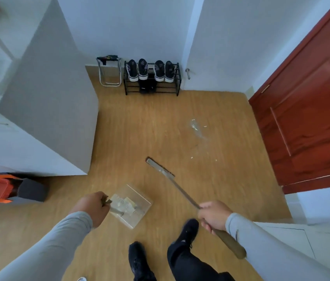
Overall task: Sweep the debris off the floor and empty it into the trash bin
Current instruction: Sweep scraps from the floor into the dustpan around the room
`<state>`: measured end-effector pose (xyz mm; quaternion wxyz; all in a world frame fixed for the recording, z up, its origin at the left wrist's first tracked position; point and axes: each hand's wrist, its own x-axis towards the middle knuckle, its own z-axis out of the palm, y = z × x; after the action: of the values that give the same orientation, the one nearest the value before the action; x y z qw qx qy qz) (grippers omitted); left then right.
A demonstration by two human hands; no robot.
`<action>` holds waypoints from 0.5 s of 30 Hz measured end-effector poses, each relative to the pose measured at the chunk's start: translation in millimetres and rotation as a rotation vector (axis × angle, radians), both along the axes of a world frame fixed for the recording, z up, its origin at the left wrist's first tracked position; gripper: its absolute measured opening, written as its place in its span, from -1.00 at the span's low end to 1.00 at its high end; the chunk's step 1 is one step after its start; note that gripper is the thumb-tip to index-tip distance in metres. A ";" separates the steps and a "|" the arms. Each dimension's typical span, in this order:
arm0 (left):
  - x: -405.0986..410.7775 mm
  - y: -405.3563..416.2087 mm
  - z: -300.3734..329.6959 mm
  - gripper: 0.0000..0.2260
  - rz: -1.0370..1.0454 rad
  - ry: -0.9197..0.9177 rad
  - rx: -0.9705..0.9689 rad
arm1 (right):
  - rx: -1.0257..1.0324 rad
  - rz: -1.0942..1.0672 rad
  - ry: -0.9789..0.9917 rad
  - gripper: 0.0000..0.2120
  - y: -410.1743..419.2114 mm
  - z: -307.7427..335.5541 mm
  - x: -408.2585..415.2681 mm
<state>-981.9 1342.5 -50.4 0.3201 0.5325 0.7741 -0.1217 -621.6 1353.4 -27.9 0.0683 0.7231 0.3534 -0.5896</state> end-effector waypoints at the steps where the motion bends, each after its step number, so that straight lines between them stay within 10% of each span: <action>1: 8.5 9.6 3.4 -0.77 -0.014 -0.007 0.014 | 0.023 -0.019 -0.005 -0.40 0.6 1.7 13.5; 11: 113.8 112.4 35.5 -0.83 -0.181 -0.010 0.095 | 0.046 -0.292 -0.092 -0.45 31.7 16.5 166.7; 15: 157.9 149.7 42.7 -0.93 -0.248 -0.014 0.103 | -0.019 -0.376 -0.156 -0.79 52.2 18.1 213.7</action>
<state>-824.0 1492.3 -7.7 0.2803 0.6407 0.7052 -0.1166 -407.9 1405.6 -9.8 -0.0089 0.8192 0.2001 -0.5374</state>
